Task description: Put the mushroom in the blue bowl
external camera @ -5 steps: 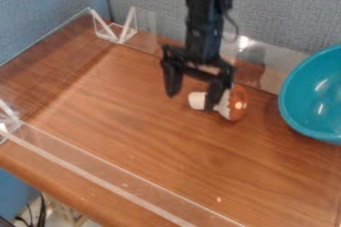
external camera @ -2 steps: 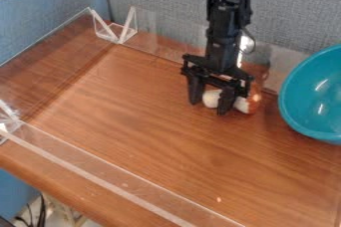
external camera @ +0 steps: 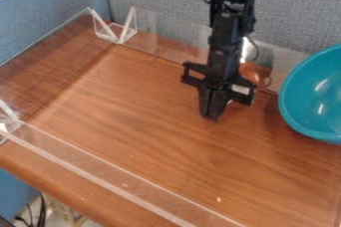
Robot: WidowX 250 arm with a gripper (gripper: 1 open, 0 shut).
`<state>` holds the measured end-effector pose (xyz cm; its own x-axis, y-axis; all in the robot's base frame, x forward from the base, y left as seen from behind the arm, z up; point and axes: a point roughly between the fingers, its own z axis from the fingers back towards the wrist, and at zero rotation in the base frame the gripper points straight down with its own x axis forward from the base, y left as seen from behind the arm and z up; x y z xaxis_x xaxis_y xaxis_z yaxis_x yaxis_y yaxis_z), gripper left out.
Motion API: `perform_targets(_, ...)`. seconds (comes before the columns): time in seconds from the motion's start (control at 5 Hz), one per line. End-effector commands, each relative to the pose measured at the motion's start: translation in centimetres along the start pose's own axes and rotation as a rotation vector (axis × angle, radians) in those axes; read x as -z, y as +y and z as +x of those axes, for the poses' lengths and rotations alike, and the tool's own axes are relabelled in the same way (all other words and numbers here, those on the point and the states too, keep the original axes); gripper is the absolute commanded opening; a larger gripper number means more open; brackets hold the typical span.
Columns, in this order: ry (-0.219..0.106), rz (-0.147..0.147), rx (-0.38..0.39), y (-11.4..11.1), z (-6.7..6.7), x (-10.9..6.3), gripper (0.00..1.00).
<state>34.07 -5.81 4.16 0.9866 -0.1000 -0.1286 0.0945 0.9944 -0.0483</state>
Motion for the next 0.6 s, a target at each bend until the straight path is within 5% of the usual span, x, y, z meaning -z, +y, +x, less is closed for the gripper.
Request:
perform_targets(0.0, -0.085, -0.001, 0.024, -0.9, -0.7, -4.0, 0.00)
perform_targets(0.4, -0.096, -0.007, -0.039, 0.3, -1.3, -6.1, 0.00)
